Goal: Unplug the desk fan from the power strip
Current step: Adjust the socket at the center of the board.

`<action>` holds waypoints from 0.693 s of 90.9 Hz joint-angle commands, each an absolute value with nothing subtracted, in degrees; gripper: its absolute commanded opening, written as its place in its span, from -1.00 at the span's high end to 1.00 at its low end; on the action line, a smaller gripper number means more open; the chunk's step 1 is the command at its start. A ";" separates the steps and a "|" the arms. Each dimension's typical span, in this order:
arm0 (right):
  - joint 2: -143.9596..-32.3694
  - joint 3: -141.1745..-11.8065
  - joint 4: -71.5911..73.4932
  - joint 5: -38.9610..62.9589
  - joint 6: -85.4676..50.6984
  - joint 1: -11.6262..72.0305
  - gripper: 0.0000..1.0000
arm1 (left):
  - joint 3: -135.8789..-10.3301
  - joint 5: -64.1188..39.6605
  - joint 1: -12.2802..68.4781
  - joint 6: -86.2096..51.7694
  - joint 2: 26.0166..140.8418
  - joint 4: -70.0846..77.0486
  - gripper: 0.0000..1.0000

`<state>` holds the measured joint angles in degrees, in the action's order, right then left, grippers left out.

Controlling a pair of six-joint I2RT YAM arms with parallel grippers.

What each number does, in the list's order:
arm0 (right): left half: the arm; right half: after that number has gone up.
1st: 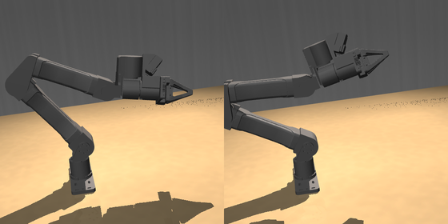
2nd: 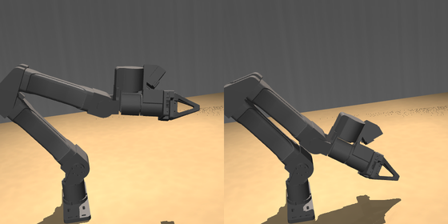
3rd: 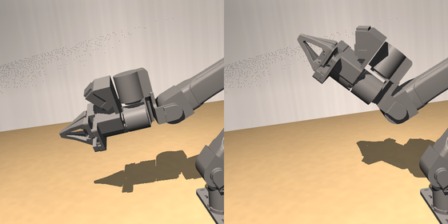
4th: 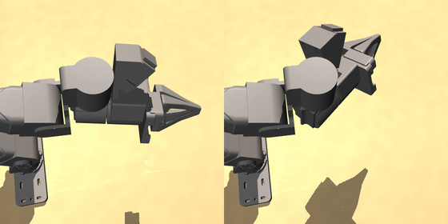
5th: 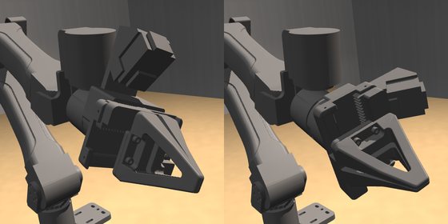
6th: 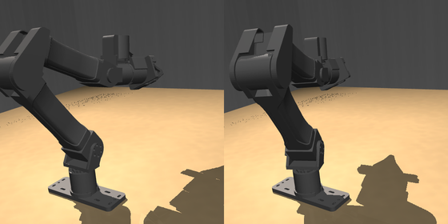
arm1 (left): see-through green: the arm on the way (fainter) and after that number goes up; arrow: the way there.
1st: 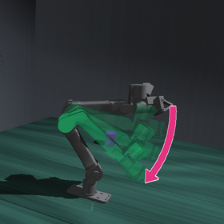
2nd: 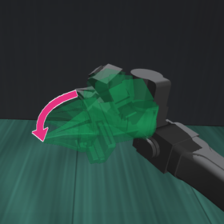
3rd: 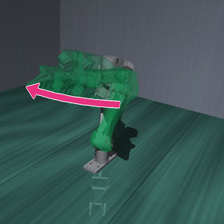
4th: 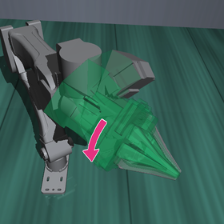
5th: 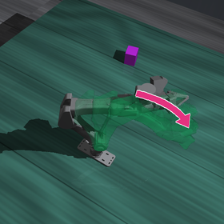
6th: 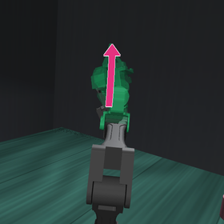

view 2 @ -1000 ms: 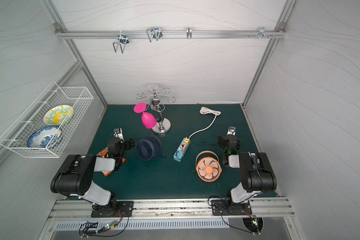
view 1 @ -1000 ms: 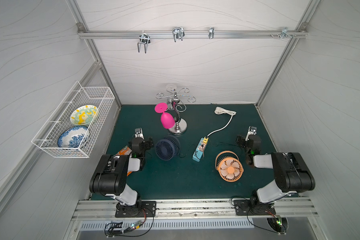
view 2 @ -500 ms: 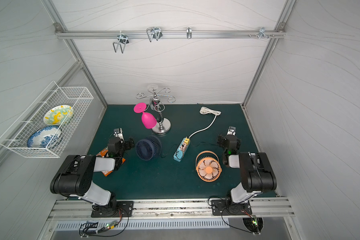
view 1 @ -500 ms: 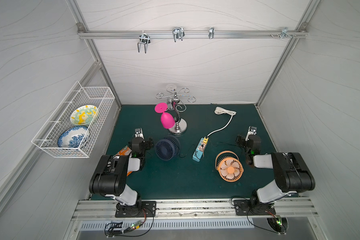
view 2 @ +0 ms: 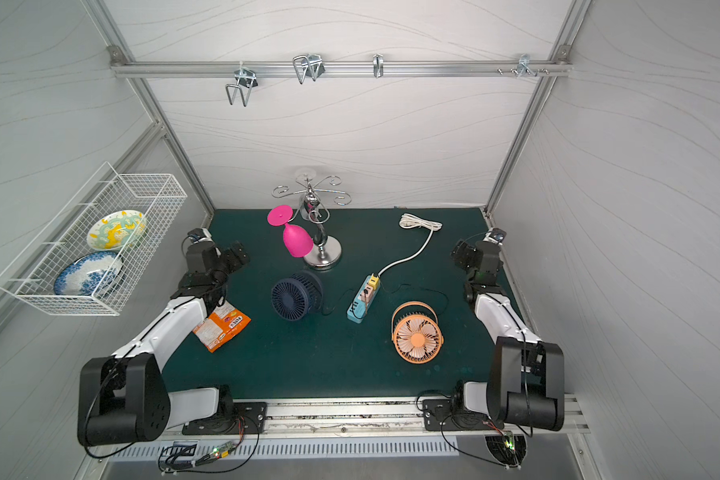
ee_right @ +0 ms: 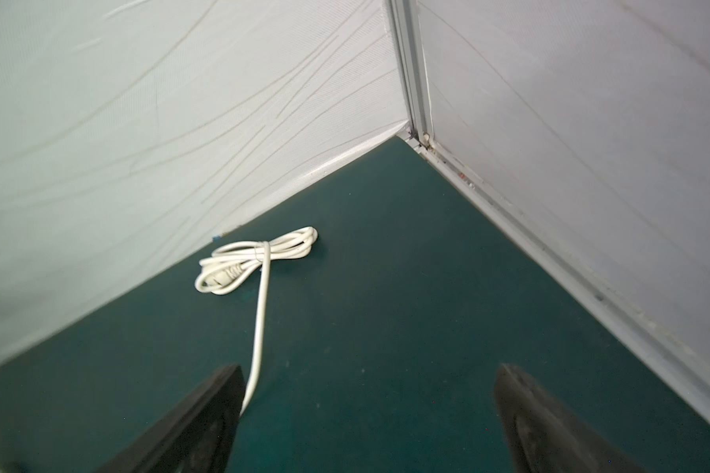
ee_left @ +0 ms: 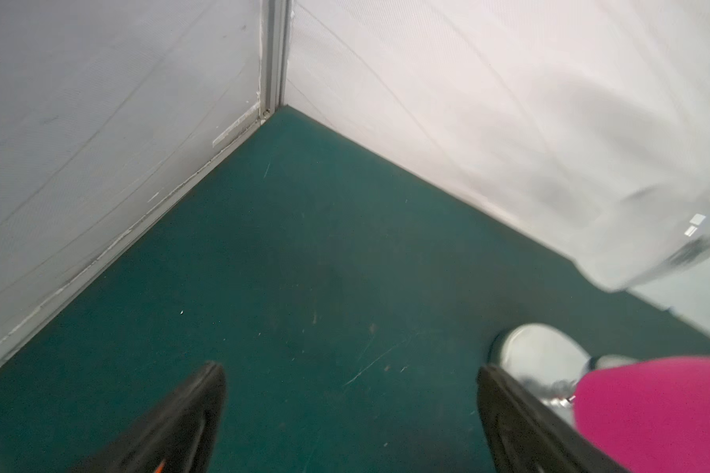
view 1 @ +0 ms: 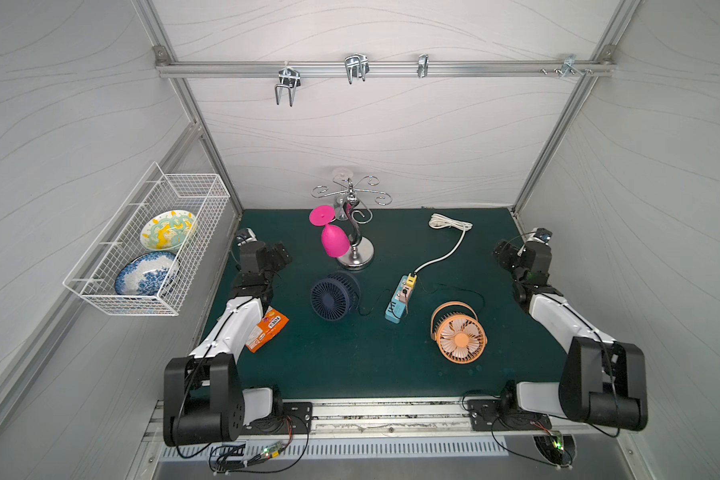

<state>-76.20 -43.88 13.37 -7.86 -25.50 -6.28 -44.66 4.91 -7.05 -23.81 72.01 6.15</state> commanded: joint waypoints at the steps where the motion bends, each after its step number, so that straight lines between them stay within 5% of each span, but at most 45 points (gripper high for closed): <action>1: -77.21 -51.31 1.32 9.65 -43.09 -11.28 -0.98 | -47.45 -9.16 -9.15 -36.86 69.49 -1.12 -1.00; 8: -79.42 -53.91 -1.41 22.43 -55.72 -15.66 -0.98 | -46.68 -15.42 -9.24 -39.49 67.64 1.91 -1.00; 19: -83.34 -54.26 15.55 39.73 -66.84 -17.32 -0.98 | -47.38 -20.06 -8.55 -40.47 64.97 1.18 -0.98; 32: -76.24 -67.12 -13.58 26.75 -43.13 -9.65 -0.98 | -50.28 -21.81 -5.46 -36.35 62.18 -5.67 -0.94; 51: -69.93 -74.48 -27.61 3.94 -28.28 3.19 -0.98 | -49.84 -21.45 1.80 -34.63 57.16 -10.24 -0.99; 63: -64.56 -67.62 -21.35 17.15 -44.28 -2.50 -0.98 | -49.40 -21.31 7.78 -33.67 54.16 -12.24 -0.92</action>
<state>-66.52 -72.66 -18.85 13.87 -36.99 2.68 -47.46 -20.32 3.84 -35.77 56.31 -10.26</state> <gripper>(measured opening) 0.992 0.980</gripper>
